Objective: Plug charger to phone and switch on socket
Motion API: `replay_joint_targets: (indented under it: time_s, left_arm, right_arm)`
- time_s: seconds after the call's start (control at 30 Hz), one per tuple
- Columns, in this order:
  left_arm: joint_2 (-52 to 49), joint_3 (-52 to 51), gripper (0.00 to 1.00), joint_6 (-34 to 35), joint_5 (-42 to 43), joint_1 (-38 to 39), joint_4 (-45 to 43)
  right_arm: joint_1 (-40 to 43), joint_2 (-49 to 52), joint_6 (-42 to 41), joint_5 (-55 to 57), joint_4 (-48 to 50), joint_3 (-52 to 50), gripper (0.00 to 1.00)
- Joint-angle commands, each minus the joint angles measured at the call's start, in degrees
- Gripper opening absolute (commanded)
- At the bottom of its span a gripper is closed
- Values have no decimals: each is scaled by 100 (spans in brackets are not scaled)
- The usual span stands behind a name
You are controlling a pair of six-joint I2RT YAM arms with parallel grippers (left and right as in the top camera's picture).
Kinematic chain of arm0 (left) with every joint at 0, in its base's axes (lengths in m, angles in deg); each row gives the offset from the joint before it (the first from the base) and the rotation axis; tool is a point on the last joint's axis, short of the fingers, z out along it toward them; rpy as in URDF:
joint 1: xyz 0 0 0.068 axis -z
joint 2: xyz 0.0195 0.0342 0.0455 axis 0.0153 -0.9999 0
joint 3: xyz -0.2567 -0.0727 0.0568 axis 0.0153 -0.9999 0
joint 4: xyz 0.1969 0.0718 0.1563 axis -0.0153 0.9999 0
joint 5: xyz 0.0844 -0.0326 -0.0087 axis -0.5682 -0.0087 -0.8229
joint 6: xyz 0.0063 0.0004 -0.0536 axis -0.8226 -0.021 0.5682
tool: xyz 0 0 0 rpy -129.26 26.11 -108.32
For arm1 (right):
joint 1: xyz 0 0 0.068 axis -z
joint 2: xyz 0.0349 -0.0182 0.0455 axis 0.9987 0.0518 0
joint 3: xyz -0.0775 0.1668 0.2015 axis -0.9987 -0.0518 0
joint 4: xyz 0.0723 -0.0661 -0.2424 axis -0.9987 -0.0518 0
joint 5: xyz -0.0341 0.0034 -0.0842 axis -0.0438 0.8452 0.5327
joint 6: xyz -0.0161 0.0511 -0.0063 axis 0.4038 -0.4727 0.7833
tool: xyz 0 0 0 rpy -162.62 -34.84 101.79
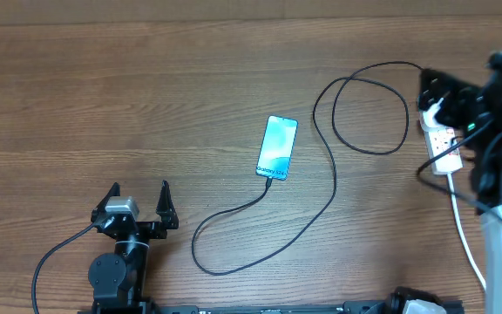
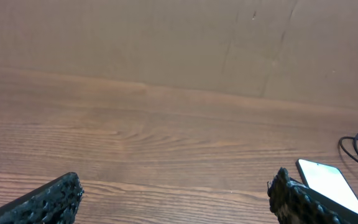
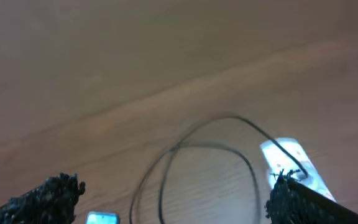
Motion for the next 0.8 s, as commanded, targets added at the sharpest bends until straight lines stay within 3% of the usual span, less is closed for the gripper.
replay_joint_targets:
  time_s: [0.0,0.4,0.77]
  left_arm:
    - [55,-20,100,-103,-42,26,17]
    - [55,-20,100,-103,-42,26,17]
    - [55,-20,100,-103,-44,26,17]
  right_arm:
    - [-337,-474,11,17,704,-769,100]
    - [-855,-2164,7,17,3058,-3115,100]
    - [-855,-3816,4,15,3287,-4566,100]
